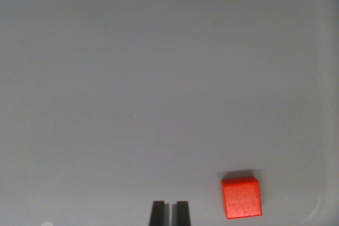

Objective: Reach red block

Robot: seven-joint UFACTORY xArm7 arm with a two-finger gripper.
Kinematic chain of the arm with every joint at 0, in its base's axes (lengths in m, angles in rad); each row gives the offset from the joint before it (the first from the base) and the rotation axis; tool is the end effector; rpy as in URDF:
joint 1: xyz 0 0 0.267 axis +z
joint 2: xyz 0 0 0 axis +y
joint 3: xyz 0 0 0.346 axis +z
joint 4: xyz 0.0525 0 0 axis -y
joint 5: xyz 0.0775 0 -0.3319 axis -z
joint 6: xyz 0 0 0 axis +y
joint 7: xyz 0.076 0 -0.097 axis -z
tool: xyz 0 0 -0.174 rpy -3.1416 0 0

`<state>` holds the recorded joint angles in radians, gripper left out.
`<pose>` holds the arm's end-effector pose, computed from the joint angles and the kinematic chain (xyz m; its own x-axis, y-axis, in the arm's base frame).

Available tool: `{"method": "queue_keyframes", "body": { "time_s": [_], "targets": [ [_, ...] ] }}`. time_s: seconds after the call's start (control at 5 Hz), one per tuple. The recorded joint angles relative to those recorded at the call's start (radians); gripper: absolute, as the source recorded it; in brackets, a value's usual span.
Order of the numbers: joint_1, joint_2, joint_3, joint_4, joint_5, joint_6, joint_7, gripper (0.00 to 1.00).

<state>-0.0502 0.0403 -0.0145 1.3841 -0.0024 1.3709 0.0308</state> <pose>0.4748 -0.0313 0.3385 0.9951 -0.0949 -0.0270 -0.0948 -0.9955 0.0038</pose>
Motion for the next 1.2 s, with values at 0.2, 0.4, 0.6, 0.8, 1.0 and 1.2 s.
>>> {"method": "queue_keyframes", "body": {
  "time_s": [0.2,0.4,0.6,0.8,1.0,1.2],
  "targets": [
    [0.0,0.0,0.0,0.0,0.0,0.0,0.0,0.0],
    [-0.0042,0.002,-0.004,-0.034,-0.0065,-0.038,0.005,0.0],
    [-0.0042,0.002,-0.004,-0.034,-0.0065,-0.038,0.005,0.0],
    [-0.0086,0.005,-0.008,-0.07,-0.0134,-0.079,0.009,0.0],
    [-0.0086,0.005,-0.008,-0.07,-0.0134,-0.079,0.009,0.0],
    [-0.0133,0.008,-0.012,-0.109,-0.0206,-0.121,0.015,0.0]
  ]
}}
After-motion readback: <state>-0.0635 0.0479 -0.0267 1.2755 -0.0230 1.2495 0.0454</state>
